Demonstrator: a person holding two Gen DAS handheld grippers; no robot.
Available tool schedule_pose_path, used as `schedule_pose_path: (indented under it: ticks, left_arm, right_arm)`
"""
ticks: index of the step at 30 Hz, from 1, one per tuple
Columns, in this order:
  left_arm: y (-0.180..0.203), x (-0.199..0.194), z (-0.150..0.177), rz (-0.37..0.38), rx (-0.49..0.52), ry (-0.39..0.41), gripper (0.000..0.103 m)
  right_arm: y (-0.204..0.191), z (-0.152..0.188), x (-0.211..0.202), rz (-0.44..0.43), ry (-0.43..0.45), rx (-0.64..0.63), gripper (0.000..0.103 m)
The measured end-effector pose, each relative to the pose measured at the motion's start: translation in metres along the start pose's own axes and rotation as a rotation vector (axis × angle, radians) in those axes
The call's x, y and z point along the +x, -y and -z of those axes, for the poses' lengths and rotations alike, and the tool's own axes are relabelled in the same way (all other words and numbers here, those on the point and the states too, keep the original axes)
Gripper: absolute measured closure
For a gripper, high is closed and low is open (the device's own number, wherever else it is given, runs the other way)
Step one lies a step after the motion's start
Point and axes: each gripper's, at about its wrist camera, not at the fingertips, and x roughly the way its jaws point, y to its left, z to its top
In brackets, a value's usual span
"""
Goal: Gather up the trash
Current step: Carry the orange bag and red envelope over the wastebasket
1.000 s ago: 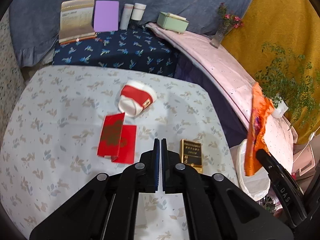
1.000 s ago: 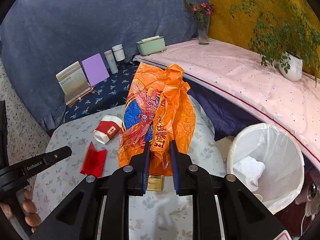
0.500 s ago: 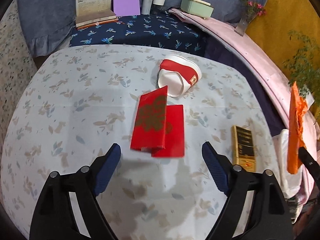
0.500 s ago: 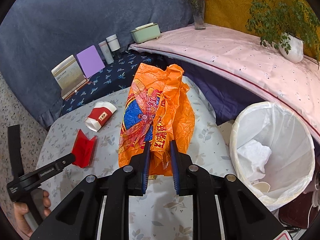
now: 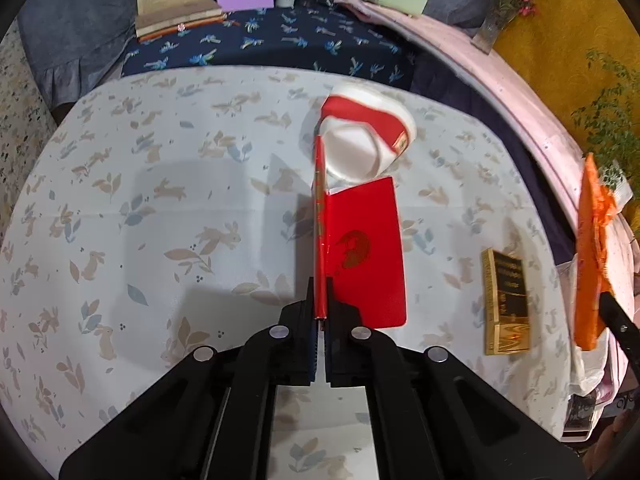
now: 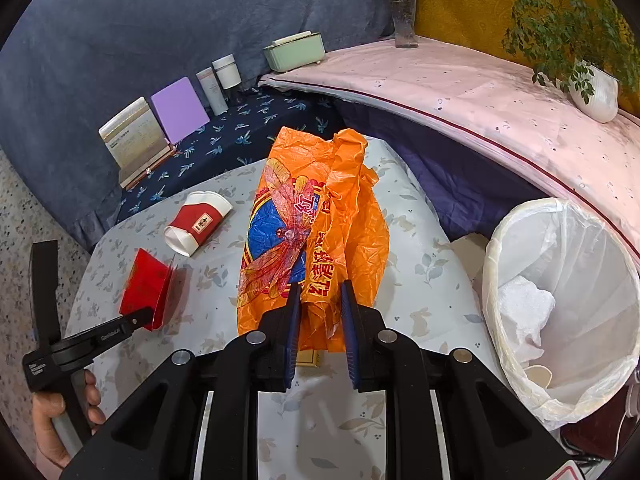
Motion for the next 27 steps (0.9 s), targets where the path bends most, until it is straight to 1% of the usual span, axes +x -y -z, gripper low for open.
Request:
schedule_pose_path:
  ticks: [6, 13, 18, 27]
  left_arm:
    - [0.026, -0.025, -0.008, 0.049, 0.028, 0.048, 0.102]
    - [0.083, -0.050, -0.008, 0.104, 0.109, 0.085, 0.102]
    - [0.127, -0.058, -0.003, 0.143, 0.170, 0.092, 0.102]
    - [0.202, -0.061, 0.021, 0.200, 0.280, 0.077, 0.102]
  right_arm:
    - [0.000, -0.005, -0.011, -0.001, 0.026, -0.006, 0.085]
    - [0.016, -0.009, -0.033, 0.011, 0.063, 0.007, 0.085]
    - [0.038, -0.007, -0.050, 0.032, 0.085, 0.027, 0.085]
    - [0.089, -0.003, -0.080, 0.084, 0.123, 0.088, 0.084]
